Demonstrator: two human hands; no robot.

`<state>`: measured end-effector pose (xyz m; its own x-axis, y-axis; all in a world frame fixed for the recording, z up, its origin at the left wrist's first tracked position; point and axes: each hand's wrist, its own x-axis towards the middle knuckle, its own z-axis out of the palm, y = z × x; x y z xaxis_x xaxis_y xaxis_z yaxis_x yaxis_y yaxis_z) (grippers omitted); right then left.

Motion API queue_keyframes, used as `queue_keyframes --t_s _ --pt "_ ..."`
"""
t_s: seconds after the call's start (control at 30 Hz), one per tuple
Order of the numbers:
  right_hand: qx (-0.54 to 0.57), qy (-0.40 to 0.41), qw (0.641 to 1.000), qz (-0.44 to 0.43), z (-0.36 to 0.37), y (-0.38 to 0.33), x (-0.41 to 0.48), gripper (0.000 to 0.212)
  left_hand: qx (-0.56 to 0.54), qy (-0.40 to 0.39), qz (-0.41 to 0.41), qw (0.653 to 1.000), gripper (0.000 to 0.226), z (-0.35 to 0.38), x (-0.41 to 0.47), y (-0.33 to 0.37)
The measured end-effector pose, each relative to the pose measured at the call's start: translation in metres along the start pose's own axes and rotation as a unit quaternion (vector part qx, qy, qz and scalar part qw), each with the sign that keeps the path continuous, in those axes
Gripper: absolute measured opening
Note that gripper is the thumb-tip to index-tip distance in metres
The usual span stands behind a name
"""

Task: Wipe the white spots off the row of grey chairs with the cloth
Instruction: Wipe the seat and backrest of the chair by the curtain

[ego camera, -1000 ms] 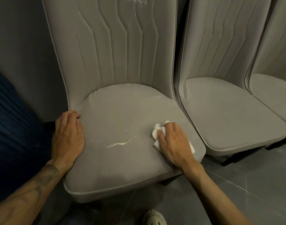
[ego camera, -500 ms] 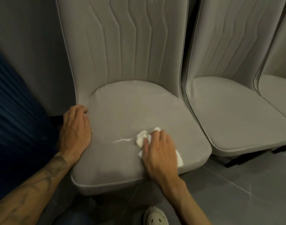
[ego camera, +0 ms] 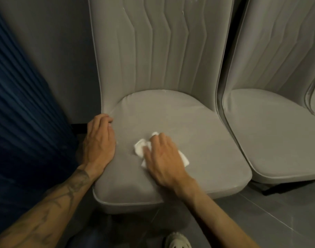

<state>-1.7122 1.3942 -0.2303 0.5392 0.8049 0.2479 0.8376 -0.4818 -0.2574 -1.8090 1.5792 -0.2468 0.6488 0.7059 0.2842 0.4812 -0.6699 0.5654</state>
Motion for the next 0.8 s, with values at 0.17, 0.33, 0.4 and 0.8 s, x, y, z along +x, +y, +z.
queue_keyframes --t_s 0.17,0.33,0.4,0.8 --pt "0.042 -0.041 0.996 0.064 -0.015 0.043 0.028 0.035 -0.003 0.003 0.004 1.000 0.026 0.001 0.001 -0.002" --pt "0.001 -0.025 0.998 0.065 -0.003 0.018 0.044 0.033 -0.013 0.020 0.014 1.000 0.023 0.005 0.003 -0.008" --pt "0.055 -0.033 0.996 -0.054 0.011 -0.017 0.024 0.032 -0.021 0.027 0.012 0.999 0.022 0.007 0.003 -0.011" --pt "0.045 -0.028 0.994 -0.097 0.015 -0.006 0.042 0.027 -0.122 -0.003 -0.068 0.990 0.035 -0.014 -0.018 -0.006"
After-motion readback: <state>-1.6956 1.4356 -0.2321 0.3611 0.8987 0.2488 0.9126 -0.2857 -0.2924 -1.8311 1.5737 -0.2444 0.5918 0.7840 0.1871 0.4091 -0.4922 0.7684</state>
